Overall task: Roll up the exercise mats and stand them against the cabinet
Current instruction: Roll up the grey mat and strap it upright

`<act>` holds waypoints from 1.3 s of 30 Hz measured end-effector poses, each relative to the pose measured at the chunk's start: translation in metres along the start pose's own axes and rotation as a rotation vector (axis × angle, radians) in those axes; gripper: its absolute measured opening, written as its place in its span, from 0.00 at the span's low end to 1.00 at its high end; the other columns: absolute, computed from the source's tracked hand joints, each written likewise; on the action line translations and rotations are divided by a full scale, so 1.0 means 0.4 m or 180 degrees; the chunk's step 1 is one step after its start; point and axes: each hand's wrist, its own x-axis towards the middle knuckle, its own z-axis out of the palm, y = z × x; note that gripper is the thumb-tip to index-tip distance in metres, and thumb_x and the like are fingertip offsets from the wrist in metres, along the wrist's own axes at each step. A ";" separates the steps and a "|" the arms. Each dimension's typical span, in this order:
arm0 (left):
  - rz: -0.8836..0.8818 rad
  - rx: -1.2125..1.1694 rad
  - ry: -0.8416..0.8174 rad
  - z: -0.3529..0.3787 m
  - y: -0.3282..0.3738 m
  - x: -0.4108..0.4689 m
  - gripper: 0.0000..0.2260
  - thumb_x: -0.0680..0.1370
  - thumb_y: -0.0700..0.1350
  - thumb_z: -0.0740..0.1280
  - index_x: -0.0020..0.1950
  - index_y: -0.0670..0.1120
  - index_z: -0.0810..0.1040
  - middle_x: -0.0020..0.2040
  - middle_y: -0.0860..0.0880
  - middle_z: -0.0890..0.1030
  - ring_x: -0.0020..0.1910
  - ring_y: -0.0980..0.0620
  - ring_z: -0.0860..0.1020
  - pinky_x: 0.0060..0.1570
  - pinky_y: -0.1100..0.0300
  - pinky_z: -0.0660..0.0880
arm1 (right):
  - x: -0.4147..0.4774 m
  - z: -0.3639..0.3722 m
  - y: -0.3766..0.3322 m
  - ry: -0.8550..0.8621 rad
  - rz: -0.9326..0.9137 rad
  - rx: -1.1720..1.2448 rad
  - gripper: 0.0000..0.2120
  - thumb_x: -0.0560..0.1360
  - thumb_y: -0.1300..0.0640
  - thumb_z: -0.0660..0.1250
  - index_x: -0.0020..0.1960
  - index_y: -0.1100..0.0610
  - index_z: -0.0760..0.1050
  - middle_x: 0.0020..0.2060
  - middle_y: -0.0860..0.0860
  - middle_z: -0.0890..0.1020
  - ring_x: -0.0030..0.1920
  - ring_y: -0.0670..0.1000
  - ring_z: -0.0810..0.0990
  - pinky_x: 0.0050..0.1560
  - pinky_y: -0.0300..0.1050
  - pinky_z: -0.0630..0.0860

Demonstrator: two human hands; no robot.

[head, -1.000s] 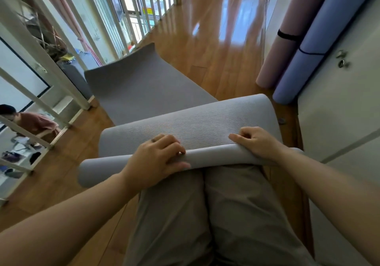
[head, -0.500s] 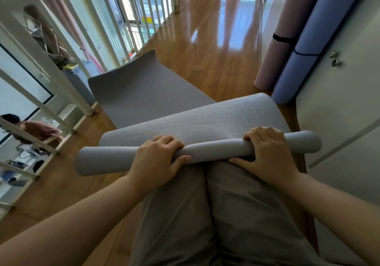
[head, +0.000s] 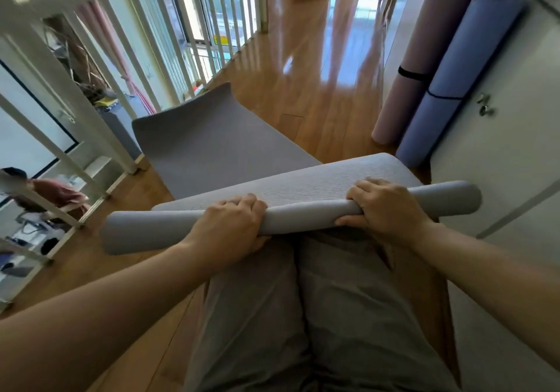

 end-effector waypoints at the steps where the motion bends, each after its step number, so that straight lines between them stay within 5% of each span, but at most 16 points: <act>1: 0.0058 -0.0002 -0.0003 -0.007 0.002 -0.011 0.16 0.72 0.55 0.71 0.52 0.45 0.77 0.46 0.46 0.81 0.40 0.46 0.81 0.39 0.53 0.77 | -0.004 -0.011 -0.002 -0.0019 -0.0073 0.0032 0.34 0.75 0.29 0.47 0.38 0.55 0.77 0.33 0.51 0.81 0.32 0.49 0.79 0.32 0.40 0.74; 4: 0.0220 -0.0131 -0.0134 -0.015 0.024 -0.044 0.15 0.71 0.54 0.71 0.50 0.46 0.77 0.44 0.47 0.79 0.40 0.48 0.80 0.40 0.53 0.77 | -0.050 -0.021 -0.020 -0.0118 -0.0170 0.0091 0.33 0.75 0.29 0.48 0.38 0.55 0.76 0.34 0.50 0.79 0.33 0.48 0.76 0.32 0.38 0.70; 10: 0.0143 -0.0545 -0.0739 0.023 0.054 -0.077 0.23 0.79 0.60 0.58 0.67 0.47 0.67 0.61 0.48 0.71 0.60 0.49 0.72 0.56 0.57 0.69 | -0.121 0.007 -0.058 -0.0182 0.0185 0.0228 0.33 0.76 0.30 0.47 0.37 0.55 0.76 0.34 0.49 0.78 0.34 0.46 0.72 0.33 0.35 0.64; 16: 0.0140 -0.0696 -0.0723 0.034 0.020 -0.052 0.35 0.68 0.71 0.38 0.64 0.54 0.66 0.55 0.53 0.61 0.57 0.52 0.63 0.64 0.52 0.58 | -0.072 0.018 -0.026 -0.0807 0.0747 0.1093 0.37 0.72 0.25 0.44 0.37 0.54 0.76 0.33 0.39 0.70 0.37 0.42 0.68 0.40 0.33 0.61; 22: 0.0303 -0.1558 -0.0432 0.048 -0.023 -0.009 0.30 0.74 0.70 0.41 0.65 0.55 0.66 0.55 0.57 0.68 0.53 0.59 0.66 0.60 0.61 0.60 | -0.007 0.040 0.011 -0.1497 0.1570 0.1859 0.25 0.67 0.30 0.60 0.46 0.51 0.69 0.39 0.44 0.74 0.39 0.46 0.73 0.39 0.36 0.68; 27: 0.0181 -0.0928 -0.0475 0.036 -0.022 0.033 0.29 0.75 0.66 0.38 0.63 0.57 0.69 0.59 0.55 0.70 0.58 0.54 0.67 0.61 0.58 0.61 | 0.069 0.039 0.041 -0.2360 0.1844 0.2182 0.26 0.64 0.31 0.61 0.39 0.55 0.75 0.36 0.49 0.76 0.38 0.46 0.73 0.39 0.38 0.69; 30: 0.0025 -0.0551 -0.0038 0.028 0.016 0.040 0.21 0.77 0.55 0.46 0.55 0.50 0.76 0.49 0.49 0.77 0.46 0.47 0.76 0.45 0.51 0.75 | 0.092 0.051 0.054 -0.2603 0.1927 0.2159 0.24 0.69 0.34 0.63 0.38 0.56 0.76 0.34 0.50 0.77 0.37 0.46 0.73 0.38 0.38 0.68; 32: 0.0004 -0.0525 0.0209 0.044 0.048 0.011 0.17 0.75 0.49 0.53 0.58 0.50 0.74 0.48 0.47 0.78 0.42 0.46 0.77 0.37 0.51 0.76 | 0.100 0.058 0.059 -0.2681 0.1890 0.2088 0.24 0.69 0.33 0.64 0.39 0.55 0.77 0.35 0.50 0.77 0.38 0.46 0.74 0.39 0.39 0.69; 36: -0.0008 -0.0374 0.0206 0.074 0.068 -0.019 0.24 0.76 0.61 0.55 0.69 0.53 0.66 0.55 0.46 0.79 0.48 0.43 0.78 0.43 0.47 0.76 | 0.101 0.058 0.048 -0.2564 0.1950 0.2094 0.25 0.66 0.33 0.65 0.39 0.56 0.76 0.35 0.50 0.77 0.38 0.47 0.75 0.39 0.40 0.70; 39: -0.0087 -0.0311 0.0061 0.074 0.052 0.016 0.24 0.76 0.63 0.52 0.68 0.53 0.65 0.51 0.47 0.79 0.45 0.44 0.78 0.37 0.50 0.76 | 0.076 0.064 0.013 -0.1025 0.1426 0.1698 0.20 0.70 0.38 0.66 0.36 0.56 0.75 0.33 0.47 0.77 0.35 0.45 0.73 0.38 0.42 0.72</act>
